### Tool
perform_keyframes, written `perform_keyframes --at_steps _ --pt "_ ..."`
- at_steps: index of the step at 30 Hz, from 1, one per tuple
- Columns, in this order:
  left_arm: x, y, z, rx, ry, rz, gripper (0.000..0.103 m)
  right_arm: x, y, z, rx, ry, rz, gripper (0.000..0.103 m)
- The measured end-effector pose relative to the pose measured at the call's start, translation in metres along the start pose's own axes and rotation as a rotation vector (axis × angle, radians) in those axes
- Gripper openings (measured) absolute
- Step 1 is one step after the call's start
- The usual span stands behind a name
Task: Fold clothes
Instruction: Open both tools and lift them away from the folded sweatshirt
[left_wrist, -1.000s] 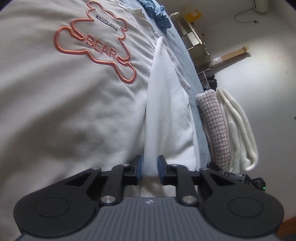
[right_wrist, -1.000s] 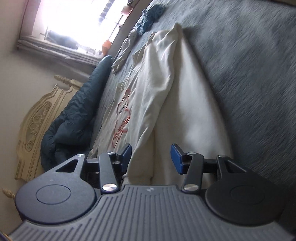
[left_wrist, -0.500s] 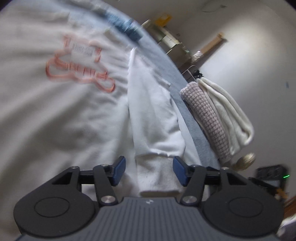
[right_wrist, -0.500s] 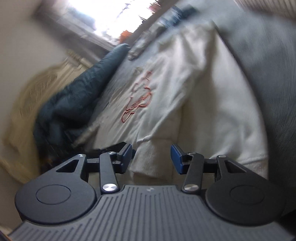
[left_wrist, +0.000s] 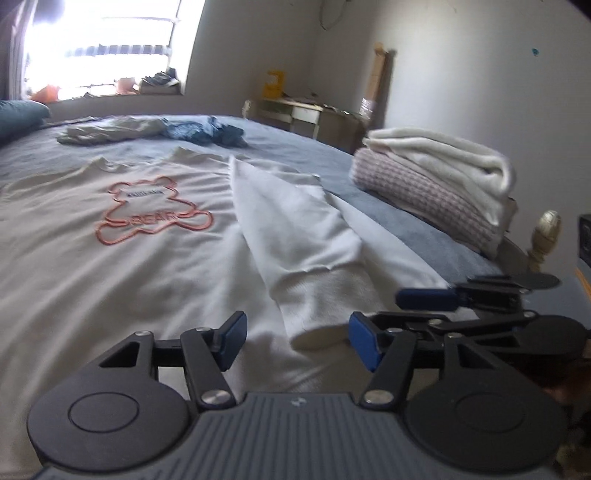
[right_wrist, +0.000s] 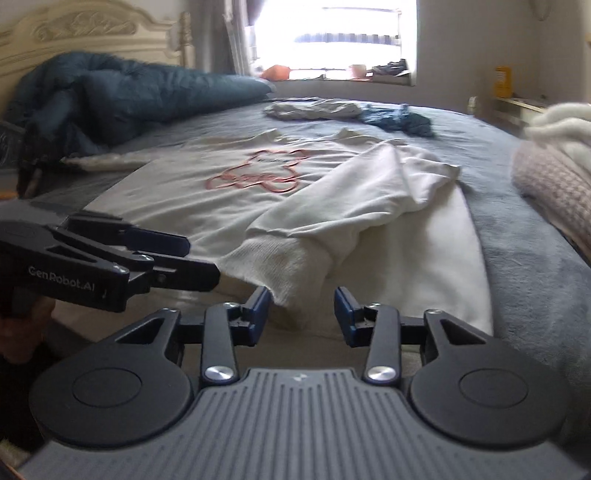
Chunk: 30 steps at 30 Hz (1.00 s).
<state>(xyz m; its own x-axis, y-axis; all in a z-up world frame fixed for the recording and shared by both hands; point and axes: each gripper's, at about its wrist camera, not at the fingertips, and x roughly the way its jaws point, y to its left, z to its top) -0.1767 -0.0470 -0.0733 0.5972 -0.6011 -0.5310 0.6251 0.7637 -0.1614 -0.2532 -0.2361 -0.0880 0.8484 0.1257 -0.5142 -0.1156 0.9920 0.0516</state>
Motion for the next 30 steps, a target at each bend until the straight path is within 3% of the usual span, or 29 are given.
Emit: perform_keyframes --at_steps 7,14,19,22,25,27,30 --pt "0.008 -0.013 -0.014 0.059 -0.012 0.042 0.063 0.002 0.002 -0.008 0.020 -0.022 -0.009 0.035" --pt "0.011 -0.002 -0.011 -0.039 -0.062 0.094 0.062 0.006 0.004 -0.012 0.006 -0.033 -0.036 0.033" --pt "0.010 0.001 -0.012 -0.076 -0.085 0.055 0.057 0.012 0.017 -0.013 -0.052 -0.052 -0.031 0.033" --pt "0.011 0.003 -0.013 -0.069 -0.081 0.071 0.054 0.017 0.019 -0.013 -0.065 -0.064 -0.080 0.032" --pt "0.011 0.003 -0.015 -0.059 -0.079 0.069 0.053 0.016 0.010 -0.013 -0.015 -0.079 -0.136 0.025" --pt "0.011 -0.001 -0.016 -0.031 -0.084 0.049 0.055 0.015 0.006 -0.012 0.009 -0.088 -0.132 0.016" --pt "0.013 -0.008 -0.016 0.011 -0.087 0.023 0.058 0.013 0.012 -0.012 -0.004 -0.117 -0.119 0.011"
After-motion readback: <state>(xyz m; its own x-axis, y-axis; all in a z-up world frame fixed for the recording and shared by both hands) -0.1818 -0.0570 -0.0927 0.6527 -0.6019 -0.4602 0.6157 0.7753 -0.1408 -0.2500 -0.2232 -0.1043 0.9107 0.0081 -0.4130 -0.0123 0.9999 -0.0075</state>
